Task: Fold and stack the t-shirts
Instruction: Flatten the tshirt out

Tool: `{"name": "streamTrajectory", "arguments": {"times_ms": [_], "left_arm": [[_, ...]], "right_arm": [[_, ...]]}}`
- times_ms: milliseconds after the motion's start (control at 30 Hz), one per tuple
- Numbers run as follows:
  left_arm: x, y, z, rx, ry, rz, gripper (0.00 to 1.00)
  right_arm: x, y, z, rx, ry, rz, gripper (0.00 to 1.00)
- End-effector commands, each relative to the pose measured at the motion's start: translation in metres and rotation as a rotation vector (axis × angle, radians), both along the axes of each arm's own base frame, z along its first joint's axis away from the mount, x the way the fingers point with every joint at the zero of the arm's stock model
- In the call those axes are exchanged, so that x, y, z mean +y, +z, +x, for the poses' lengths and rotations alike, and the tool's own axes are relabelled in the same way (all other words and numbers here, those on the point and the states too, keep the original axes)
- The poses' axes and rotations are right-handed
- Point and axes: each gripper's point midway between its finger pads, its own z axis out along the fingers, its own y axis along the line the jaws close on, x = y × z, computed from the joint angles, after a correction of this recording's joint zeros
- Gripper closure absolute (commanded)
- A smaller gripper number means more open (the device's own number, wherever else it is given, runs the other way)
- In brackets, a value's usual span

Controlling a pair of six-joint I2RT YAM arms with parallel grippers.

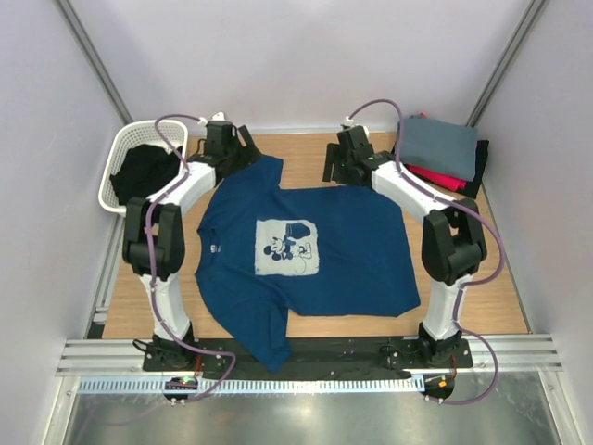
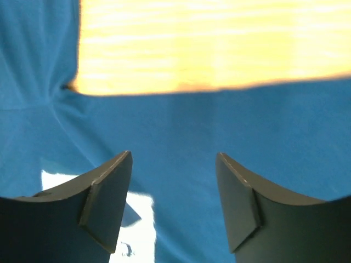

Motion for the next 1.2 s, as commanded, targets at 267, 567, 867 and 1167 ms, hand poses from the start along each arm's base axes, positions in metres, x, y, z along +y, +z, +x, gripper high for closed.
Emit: {"name": "streamTrajectory", "arguments": {"times_ms": [267, 567, 867, 1167], "left_arm": [[0.016, -0.064, -0.059, 0.202, -0.044, 0.069, 0.35], [0.032, -0.117, -0.098, 0.37, 0.0, 0.128, 0.48], [0.059, -0.117, -0.118, 0.378, 0.051, 0.211, 0.48], [0.063, -0.109, -0.112, 0.366, 0.031, 0.181, 0.5]], "right_arm": [[0.009, -0.049, 0.054, -0.016, -0.044, -0.049, 0.5], [-0.022, -0.093, 0.053, 0.068, -0.117, -0.084, 0.65], [-0.068, -0.123, 0.05, 0.13, -0.209, -0.13, 0.65], [-0.086, -0.123, 0.047, 0.156, -0.271, -0.068, 0.64]]}}
